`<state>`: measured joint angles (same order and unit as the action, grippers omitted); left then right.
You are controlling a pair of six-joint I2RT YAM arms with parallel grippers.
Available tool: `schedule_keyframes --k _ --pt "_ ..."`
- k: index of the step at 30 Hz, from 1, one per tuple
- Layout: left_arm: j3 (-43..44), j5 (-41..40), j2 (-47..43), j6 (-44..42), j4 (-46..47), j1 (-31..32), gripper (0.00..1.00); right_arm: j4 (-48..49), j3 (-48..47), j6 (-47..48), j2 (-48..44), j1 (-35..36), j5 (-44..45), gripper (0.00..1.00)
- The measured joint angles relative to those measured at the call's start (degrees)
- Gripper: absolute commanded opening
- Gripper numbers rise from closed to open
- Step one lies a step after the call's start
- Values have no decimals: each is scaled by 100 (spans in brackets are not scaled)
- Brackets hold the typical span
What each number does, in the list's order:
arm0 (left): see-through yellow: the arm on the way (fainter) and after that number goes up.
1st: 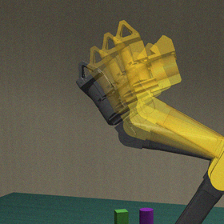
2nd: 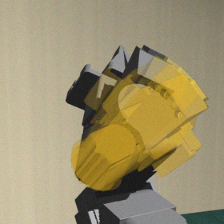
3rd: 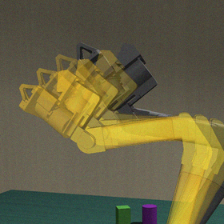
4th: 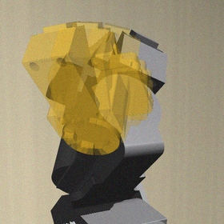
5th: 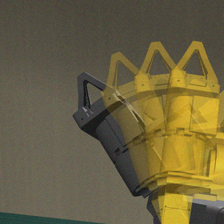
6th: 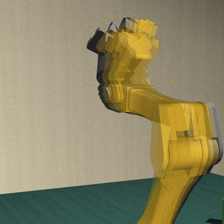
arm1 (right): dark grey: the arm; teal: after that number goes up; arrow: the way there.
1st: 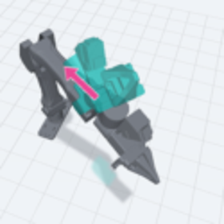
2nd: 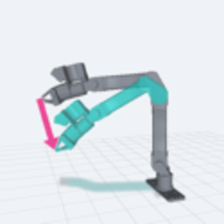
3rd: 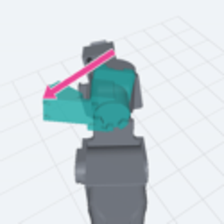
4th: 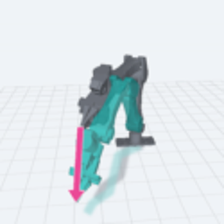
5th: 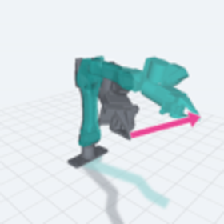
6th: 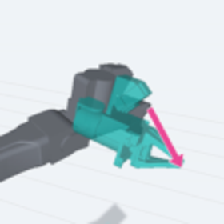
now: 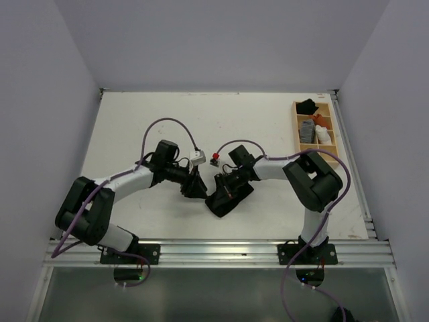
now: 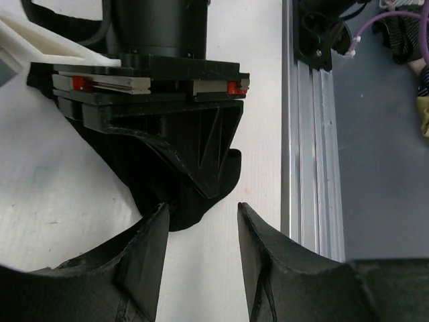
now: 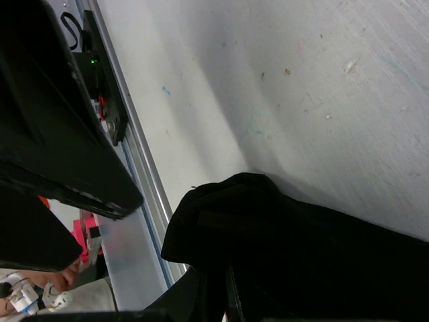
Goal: Roll the underwear
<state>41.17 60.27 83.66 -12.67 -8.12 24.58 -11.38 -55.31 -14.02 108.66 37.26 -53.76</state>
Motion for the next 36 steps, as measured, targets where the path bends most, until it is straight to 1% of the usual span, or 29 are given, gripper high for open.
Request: schedule_keyframes --k 5,11,17,18,19,20,22,24,25,27,29,32,36 --pt "20 28 378 -146 101 282 49 232 144 -103 -20 -42 -85 0" --pt "369 39 964 -354 66 358 48 350 225 -164 -63 -81 -127 0" --pt "756 59 1394 -667 -105 439 42 369 229 -201 -70 -107 -129 0" --pt "791 70 1429 -708 -140 444 35 369 229 -203 -70 -111 -129 0" --pt "839 90 1482 -769 -223 450 31 372 229 -203 -70 -120 -129 0" --pt "918 125 1569 -883 -334 450 21 369 229 -205 -70 -133 -131 0" --pt "1012 170 1690 -1005 -490 450 13 372 229 -205 -74 -155 -127 0" --pt "1161 260 1858 -1152 -688 461 5 367 238 -208 -81 -170 -118 7" --pt "1239 295 1930 -1215 -787 468 3 369 251 -208 -87 -170 -109 9" --pt "1370 367 2044 -1316 -946 483 0 369 304 -240 -149 -170 -72 16" --pt "1554 426 2205 -1416 -1163 514 0 374 396 -299 -262 -170 28 25" --pt "1764 426 2402 -1519 -1392 573 0 352 507 -354 -479 -175 184 32" --pt "1985 382 2599 -1637 -1657 636 0 299 597 -444 -778 -181 393 34"
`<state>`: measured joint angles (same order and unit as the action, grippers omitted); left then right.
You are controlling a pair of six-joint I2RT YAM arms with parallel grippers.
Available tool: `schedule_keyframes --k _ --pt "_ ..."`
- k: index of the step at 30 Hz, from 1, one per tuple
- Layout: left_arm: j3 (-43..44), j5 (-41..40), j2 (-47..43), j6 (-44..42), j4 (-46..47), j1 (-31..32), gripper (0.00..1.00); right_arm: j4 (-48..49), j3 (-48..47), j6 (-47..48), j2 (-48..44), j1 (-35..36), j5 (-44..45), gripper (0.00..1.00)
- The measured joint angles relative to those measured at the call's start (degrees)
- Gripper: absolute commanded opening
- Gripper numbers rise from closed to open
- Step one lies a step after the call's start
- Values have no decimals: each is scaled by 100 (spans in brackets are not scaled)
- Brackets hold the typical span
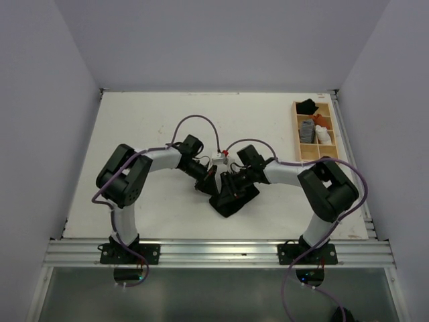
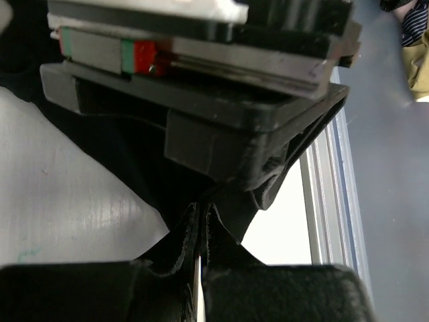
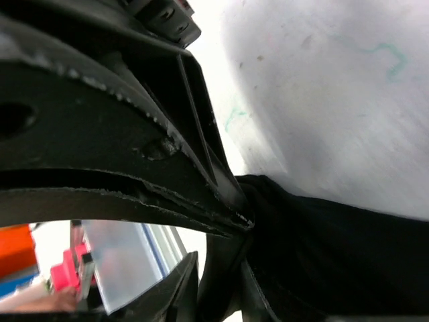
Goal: Roll the underwear
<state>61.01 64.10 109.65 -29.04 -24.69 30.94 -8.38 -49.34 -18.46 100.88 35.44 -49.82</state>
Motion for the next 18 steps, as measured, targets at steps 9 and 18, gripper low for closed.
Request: schedule_keyframes --k 9,18 --pt "254 -199 31 -59 -271 101 0 -240 350 -109 -605 -31 468 34" --pt "343 -315 55 94 -264 304 5 31 927 -369 -903 -31 800 8"
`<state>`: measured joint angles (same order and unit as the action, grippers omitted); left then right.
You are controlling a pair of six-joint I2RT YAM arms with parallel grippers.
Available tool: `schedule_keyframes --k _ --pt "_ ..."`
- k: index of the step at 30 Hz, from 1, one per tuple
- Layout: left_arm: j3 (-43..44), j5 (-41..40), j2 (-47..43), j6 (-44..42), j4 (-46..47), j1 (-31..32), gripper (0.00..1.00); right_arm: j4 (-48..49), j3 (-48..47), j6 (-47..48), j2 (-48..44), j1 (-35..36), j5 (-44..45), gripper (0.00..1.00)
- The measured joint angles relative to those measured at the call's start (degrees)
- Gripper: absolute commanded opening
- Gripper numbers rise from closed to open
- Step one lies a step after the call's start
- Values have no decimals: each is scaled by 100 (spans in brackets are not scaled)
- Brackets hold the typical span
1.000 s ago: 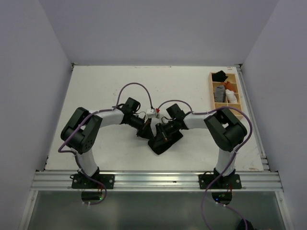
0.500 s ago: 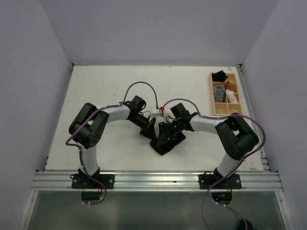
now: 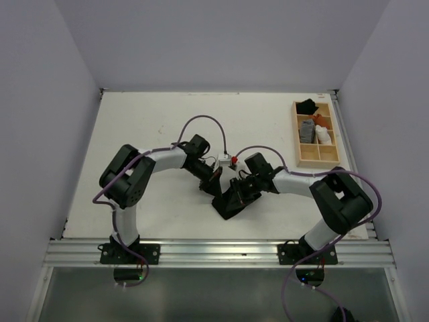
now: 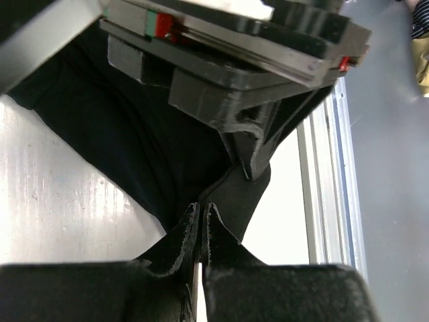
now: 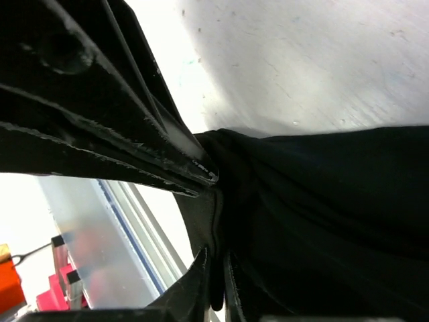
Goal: Roll the underwear
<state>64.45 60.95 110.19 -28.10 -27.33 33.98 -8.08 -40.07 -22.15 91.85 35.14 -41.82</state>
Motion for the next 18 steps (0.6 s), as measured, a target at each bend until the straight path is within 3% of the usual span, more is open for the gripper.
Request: schedule_keyframes --k 2,13,18 --pt "24 -31 50 33 15 31 8 7 15 -42 0 0 83 4" --pt "98 -267 232 481 369 175 23 245 452 -278 -361 11 619 1" --pt "114 -334 299 654 501 192 23 341 549 -398 -413 13 748 8"
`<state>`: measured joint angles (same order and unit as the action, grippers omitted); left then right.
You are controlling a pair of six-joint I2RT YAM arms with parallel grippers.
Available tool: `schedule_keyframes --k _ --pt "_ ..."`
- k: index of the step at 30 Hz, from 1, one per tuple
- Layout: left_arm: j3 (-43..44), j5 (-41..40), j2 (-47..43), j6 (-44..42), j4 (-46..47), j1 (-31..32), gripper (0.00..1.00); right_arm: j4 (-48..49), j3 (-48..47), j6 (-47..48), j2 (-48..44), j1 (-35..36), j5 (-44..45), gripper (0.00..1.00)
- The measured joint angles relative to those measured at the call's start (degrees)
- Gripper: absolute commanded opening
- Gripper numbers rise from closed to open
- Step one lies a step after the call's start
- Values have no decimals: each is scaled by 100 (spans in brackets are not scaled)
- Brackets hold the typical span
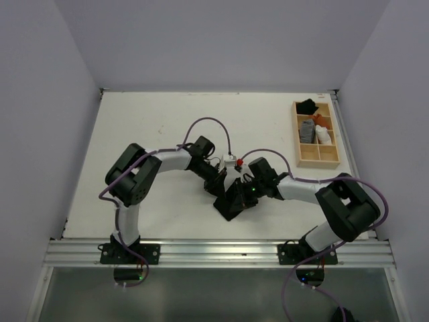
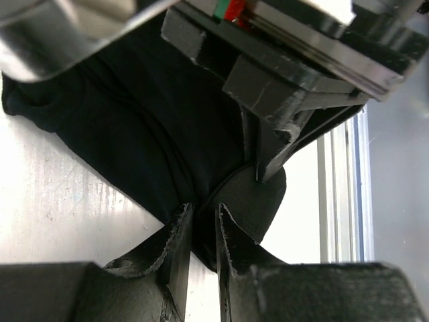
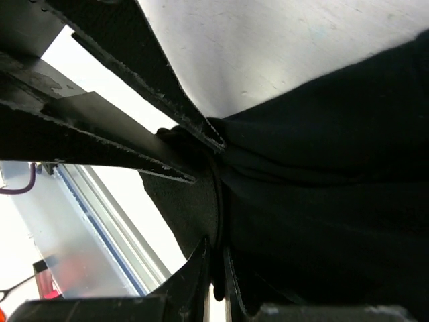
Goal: Roll the underwear
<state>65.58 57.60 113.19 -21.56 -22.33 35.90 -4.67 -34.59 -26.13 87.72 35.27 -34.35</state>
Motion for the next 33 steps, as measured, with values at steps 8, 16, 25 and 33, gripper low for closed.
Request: schedule_keyframes --k 8,16,25,33 --pt "-42 -278 33 258 203 111 20 -354 2 -33 -348 35 590 30" --pt "-109 -424 33 455 367 212 19 -1110 -7 -15 -1023 94 1285 31" --pt "-162 -433 33 555 485 212 19 -1856 -365 234 -2205 422 2256 48" --pt "-168 -435 31 601 509 212 19 -1880 -1003 828 -1978 1864 3150 64"
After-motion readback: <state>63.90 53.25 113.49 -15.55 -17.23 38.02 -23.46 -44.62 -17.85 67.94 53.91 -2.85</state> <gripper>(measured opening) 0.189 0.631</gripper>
